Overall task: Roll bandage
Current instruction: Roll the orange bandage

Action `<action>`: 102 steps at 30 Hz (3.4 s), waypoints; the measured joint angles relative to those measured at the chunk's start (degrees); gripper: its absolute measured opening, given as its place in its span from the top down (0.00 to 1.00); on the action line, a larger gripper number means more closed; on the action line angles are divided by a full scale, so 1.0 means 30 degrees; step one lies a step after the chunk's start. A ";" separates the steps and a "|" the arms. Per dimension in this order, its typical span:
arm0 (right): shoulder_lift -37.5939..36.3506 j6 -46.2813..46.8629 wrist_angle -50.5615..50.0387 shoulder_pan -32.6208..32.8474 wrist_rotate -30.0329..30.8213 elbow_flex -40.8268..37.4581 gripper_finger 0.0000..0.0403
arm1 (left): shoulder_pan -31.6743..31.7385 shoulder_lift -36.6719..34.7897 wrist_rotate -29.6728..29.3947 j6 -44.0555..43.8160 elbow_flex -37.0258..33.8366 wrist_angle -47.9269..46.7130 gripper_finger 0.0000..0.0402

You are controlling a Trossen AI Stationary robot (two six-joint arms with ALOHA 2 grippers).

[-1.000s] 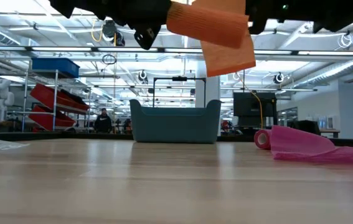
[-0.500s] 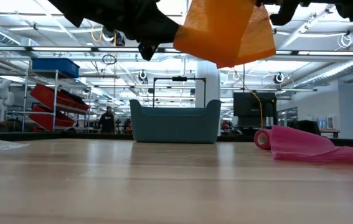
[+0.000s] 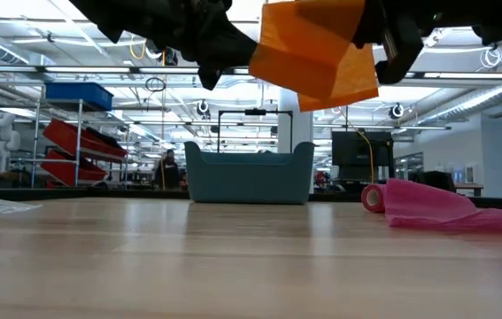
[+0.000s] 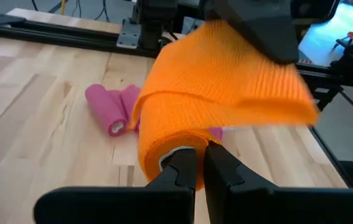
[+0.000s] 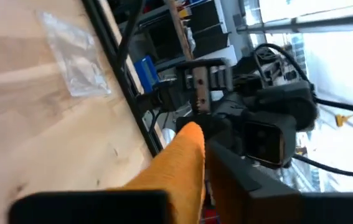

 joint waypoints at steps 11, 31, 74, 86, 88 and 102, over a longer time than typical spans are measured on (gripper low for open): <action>0.0280 -0.3528 0.0500 0.0062 0.2294 0.0000 0.46 | 0.0102 -0.1682 -0.0160 0.1173 -0.0007 0.0118 0.98; 0.0258 0.3840 0.1416 0.0255 0.4128 0.0000 0.36 | -0.0243 -0.1776 -0.2241 0.5366 -0.0007 0.2616 0.98; 0.0258 -0.5017 0.0149 -0.0456 0.7895 -0.0015 0.41 | -0.0758 -0.3123 -0.9128 0.7157 0.0022 0.3382 0.98; 0.0265 -0.2136 -0.4195 -0.0793 1.1065 -0.0015 0.41 | -0.0886 -0.3331 -0.8365 0.7650 0.0029 0.5836 0.98; 0.0263 -0.0020 -0.4180 -0.0626 1.1553 -0.0015 0.41 | -0.0878 -0.3360 -0.8357 0.7655 0.0029 0.5734 0.98; 0.0163 1.9817 -1.0469 -0.1319 0.7908 -0.0022 0.44 | -0.0867 -0.3372 -0.7270 0.7511 0.0029 0.3400 0.98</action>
